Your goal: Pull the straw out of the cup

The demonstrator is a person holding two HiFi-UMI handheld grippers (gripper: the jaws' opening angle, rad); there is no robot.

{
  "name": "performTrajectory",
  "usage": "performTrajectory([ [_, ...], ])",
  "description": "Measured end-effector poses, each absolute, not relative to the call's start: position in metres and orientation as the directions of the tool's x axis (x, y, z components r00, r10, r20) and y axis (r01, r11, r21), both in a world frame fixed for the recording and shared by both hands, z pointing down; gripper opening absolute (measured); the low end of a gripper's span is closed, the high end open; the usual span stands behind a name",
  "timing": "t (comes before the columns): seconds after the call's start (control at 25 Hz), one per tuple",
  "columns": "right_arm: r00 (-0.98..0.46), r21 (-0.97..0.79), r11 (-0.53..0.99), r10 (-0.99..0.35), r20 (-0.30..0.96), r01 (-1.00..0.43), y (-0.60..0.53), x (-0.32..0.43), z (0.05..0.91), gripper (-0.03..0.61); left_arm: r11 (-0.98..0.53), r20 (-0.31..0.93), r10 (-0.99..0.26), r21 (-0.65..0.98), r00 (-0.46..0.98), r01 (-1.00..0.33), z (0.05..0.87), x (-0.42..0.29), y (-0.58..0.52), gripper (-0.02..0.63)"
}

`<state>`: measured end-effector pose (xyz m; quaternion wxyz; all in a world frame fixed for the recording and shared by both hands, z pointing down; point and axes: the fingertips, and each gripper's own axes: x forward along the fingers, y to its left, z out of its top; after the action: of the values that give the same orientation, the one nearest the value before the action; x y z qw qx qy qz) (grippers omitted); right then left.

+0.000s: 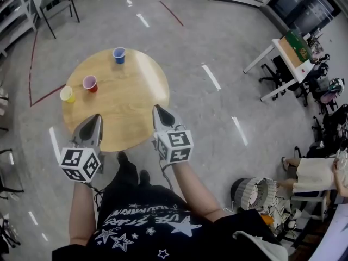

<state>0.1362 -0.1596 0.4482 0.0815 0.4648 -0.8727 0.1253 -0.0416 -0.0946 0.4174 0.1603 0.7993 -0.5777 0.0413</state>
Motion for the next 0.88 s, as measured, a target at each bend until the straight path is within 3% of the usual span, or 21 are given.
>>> performTrajectory([
  [0.88,-0.514,-0.089,0.514,-0.801,0.306,-0.853,-0.304,0.02,0.448,0.0,-0.374,0.216,-0.875,0.269,0.434,-0.888,0.431,-0.133,-0.254,0.005],
])
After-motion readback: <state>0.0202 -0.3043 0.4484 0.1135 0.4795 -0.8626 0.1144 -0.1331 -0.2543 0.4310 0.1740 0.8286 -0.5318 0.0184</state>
